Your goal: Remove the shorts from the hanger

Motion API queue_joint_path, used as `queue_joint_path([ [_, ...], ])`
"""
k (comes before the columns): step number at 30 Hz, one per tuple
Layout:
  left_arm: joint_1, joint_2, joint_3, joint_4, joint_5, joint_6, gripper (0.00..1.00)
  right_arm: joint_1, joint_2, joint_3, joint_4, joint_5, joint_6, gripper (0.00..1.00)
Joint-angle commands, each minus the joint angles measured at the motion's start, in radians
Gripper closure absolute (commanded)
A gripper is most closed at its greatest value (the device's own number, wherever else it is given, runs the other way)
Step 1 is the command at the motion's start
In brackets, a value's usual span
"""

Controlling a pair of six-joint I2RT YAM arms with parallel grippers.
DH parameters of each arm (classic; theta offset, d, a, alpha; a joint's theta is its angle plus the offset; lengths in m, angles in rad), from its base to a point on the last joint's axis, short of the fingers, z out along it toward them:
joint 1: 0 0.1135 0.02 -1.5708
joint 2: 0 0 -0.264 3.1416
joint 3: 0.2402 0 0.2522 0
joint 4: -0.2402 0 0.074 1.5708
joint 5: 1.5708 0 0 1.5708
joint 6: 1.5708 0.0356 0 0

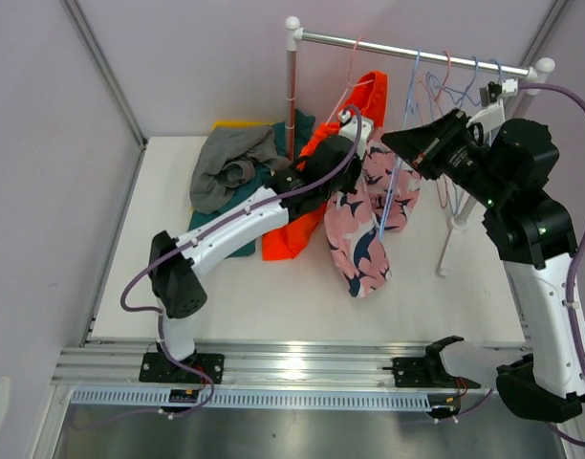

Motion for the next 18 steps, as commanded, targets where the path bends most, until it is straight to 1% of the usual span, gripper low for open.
queue_joint_path([
  [1,-0.008,-0.041,0.016,-0.124,0.005,-0.038,1.0,-0.009,0.015,0.074,0.013,0.014,-0.026,1.0],
  [2,-0.016,-0.076,-0.019,-0.11,0.016,-0.057,1.0,-0.018,0.044,0.121,-0.007,0.014,-0.035,1.0],
  [3,-0.028,-0.113,-0.124,-0.091,0.02,-0.067,1.0,-0.047,0.061,0.139,-0.009,0.007,-0.043,1.0],
  [4,-0.057,-0.154,-0.163,-0.073,0.013,-0.074,1.0,-0.064,0.077,0.151,-0.004,-0.018,-0.05,1.0],
  [5,-0.076,-0.24,-0.253,-0.07,0.002,-0.087,1.0,-0.102,0.11,0.165,0.012,-0.054,-0.05,1.0],
  [6,-0.094,-0.283,-0.254,-0.07,-0.012,-0.093,1.0,-0.12,0.126,0.168,0.026,-0.073,-0.05,1.0],
  [7,-0.134,-0.326,-0.297,-0.085,-0.041,-0.097,1.0,-0.137,0.144,0.171,0.04,-0.09,-0.047,1.0],
  [8,-0.153,-0.404,-0.315,-0.099,-0.053,-0.111,1.0,-0.154,0.182,0.179,0.061,-0.108,-0.047,1.0],
  [9,-0.166,-0.437,-0.334,-0.122,-0.062,-0.116,1.0,-0.182,0.202,0.182,0.075,-0.136,-0.046,1.0],
  [10,-0.195,-0.469,-0.334,-0.145,-0.096,-0.119,1.0,-0.196,0.221,0.186,0.086,-0.147,-0.041,1.0],
  [11,-0.203,-0.519,-0.319,-0.209,-0.117,-0.126,1.0,-0.206,0.239,0.191,0.11,-0.159,-0.037,1.0],
  [13,-0.206,-0.564,-0.291,-0.272,-0.154,-0.131,1.0,-0.234,0.293,0.211,0.141,-0.191,-0.026,1.0],
  [14,-0.206,-0.605,-0.265,-0.322,-0.197,-0.124,1.0,-0.24,0.311,0.218,0.15,-0.202,-0.014,1.0],
  [16,-0.205,-0.638,-0.233,-0.358,-0.237,-0.108,1.0,-0.252,0.354,0.238,0.172,-0.225,-0.003,1.0],
  [17,-0.205,-0.656,-0.192,-0.367,-0.254,-0.079,1.0,-0.254,0.365,0.245,0.18,-0.227,0.002,1.0],
  [18,-0.197,-0.679,-0.182,-0.372,-0.297,-0.061,1.0,-0.254,0.376,0.251,0.184,-0.227,0.0,1.0],
])
